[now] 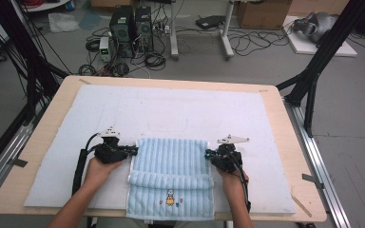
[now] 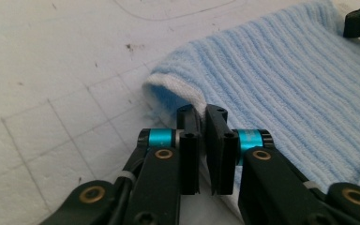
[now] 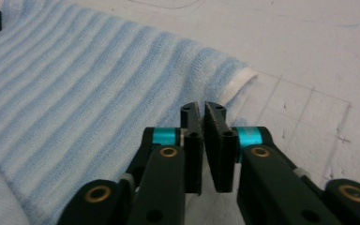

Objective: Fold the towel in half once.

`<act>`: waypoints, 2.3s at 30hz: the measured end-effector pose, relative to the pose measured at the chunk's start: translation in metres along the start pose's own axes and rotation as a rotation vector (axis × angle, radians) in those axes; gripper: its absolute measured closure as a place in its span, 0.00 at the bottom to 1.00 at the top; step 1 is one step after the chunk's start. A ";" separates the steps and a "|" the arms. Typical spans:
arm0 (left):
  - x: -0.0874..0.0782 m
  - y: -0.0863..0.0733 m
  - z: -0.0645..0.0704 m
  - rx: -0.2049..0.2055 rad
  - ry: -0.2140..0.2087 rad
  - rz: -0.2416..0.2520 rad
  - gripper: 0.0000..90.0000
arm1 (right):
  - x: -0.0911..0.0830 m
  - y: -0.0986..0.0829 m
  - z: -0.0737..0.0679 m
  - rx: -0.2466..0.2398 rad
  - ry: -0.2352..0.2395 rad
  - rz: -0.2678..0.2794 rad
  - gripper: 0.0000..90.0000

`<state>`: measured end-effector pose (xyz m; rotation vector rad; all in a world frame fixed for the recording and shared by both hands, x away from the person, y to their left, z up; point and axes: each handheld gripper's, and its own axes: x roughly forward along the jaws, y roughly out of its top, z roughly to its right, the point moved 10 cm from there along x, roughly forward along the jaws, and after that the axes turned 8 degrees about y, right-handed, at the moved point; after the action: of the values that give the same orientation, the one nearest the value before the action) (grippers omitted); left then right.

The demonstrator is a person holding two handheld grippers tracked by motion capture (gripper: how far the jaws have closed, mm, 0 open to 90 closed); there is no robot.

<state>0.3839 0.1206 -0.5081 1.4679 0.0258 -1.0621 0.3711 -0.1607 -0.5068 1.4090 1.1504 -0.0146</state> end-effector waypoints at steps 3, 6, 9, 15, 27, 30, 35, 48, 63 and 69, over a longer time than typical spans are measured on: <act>-0.003 0.006 0.001 -0.013 -0.011 0.037 0.95 | -0.001 0.002 0.000 -0.012 -0.016 0.009 0.98; -0.006 0.010 0.000 -0.028 -0.022 0.063 0.95 | -0.002 0.004 0.002 -0.011 -0.030 0.019 0.98; -0.005 0.012 -0.002 -0.034 -0.023 0.080 0.95 | -0.001 0.008 0.004 -0.016 -0.044 0.034 0.98; 0.000 0.014 -0.008 -0.080 0.016 0.095 0.89 | 0.001 0.015 0.007 -0.019 -0.078 0.058 0.98; 0.006 0.004 -0.007 -0.025 0.073 0.022 0.62 | 0.009 0.004 0.009 0.020 -0.086 0.001 0.60; 0.008 0.002 -0.001 0.039 0.080 0.008 0.84 | 0.012 0.003 0.008 -0.015 -0.111 -0.020 0.61; 0.010 0.002 0.000 -0.001 0.053 -0.002 0.96 | 0.015 0.001 -0.003 -0.027 -0.052 -0.031 0.94; 0.028 0.043 -0.024 -0.069 0.062 0.052 0.96 | 0.021 0.036 0.023 0.008 -0.046 0.057 0.95; 0.047 0.076 -0.053 -0.114 0.077 0.129 0.96 | 0.044 0.081 0.049 0.006 -0.105 0.089 0.95; 0.053 0.082 -0.056 -0.100 0.090 0.127 0.96 | 0.049 0.081 0.056 0.025 -0.122 0.096 0.95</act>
<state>0.4945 0.1158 -0.4865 1.4075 0.0484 -0.8796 0.4795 -0.1526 -0.4910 1.4642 0.9851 -0.0468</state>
